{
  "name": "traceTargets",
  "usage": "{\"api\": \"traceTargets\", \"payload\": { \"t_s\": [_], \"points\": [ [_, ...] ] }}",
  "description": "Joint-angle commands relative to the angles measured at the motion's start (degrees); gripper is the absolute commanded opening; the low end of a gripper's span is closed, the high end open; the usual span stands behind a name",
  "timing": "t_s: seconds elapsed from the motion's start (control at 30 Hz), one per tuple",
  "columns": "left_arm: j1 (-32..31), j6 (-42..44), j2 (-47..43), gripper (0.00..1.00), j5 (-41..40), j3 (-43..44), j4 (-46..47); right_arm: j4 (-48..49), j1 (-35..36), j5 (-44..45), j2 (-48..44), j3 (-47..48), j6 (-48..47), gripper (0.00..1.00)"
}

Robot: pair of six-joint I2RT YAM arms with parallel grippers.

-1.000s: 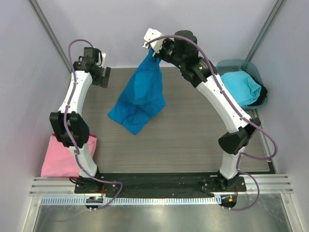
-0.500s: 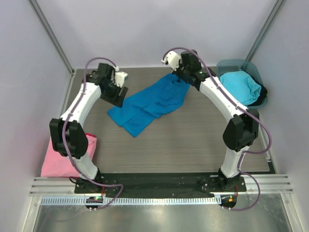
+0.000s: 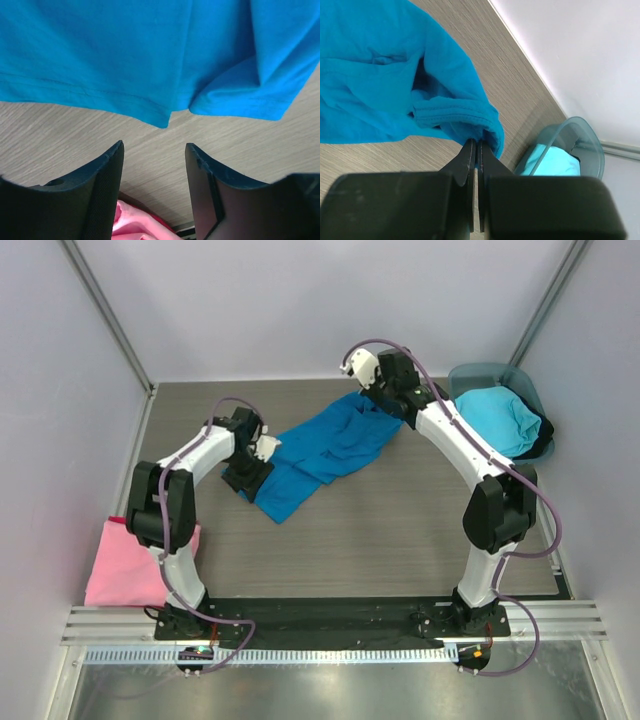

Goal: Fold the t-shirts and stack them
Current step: Flatten the tshirt out

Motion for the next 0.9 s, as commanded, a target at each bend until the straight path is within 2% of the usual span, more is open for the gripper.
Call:
{"api": "traceTargets", "payload": {
  "t_s": [0.0,0.27,0.53,0.6,0.67,0.8,0.87],
  "points": [
    [-0.66,0.32,0.79,0.53,-1.41,0.43,2.60,1.84,-0.55,-0.34,-2.79,0.12,1.67,0.01],
    [-1.11,0.06,4.48,0.44,-1.94,0.96,3.48,1.84,-0.72,-0.69,-2.70,0.12,1.68,0.01],
    [-1.11,-0.56,6.59,0.31,-2.38,2.45,4.09,1.92,-1.25,-0.78,-2.79,-0.23,1.85,0.01],
    [-1.11,-0.56,6.77,0.23,-2.38,3.06,3.92,1.92,-1.16,-0.78,-2.88,-0.32,1.94,0.01],
    [-1.11,-0.73,6.59,0.21,-2.47,3.33,4.01,1.84,-1.16,-0.78,-2.97,-0.49,1.94,0.01],
    [-1.11,-0.56,5.54,0.00,-2.03,3.15,4.35,1.92,-1.16,-0.86,-3.06,-0.67,1.94,0.01],
    [-1.02,0.40,3.26,0.00,-2.20,2.63,4.80,1.92,-1.25,-0.69,-3.14,-0.67,1.94,0.01]
  ]
}}
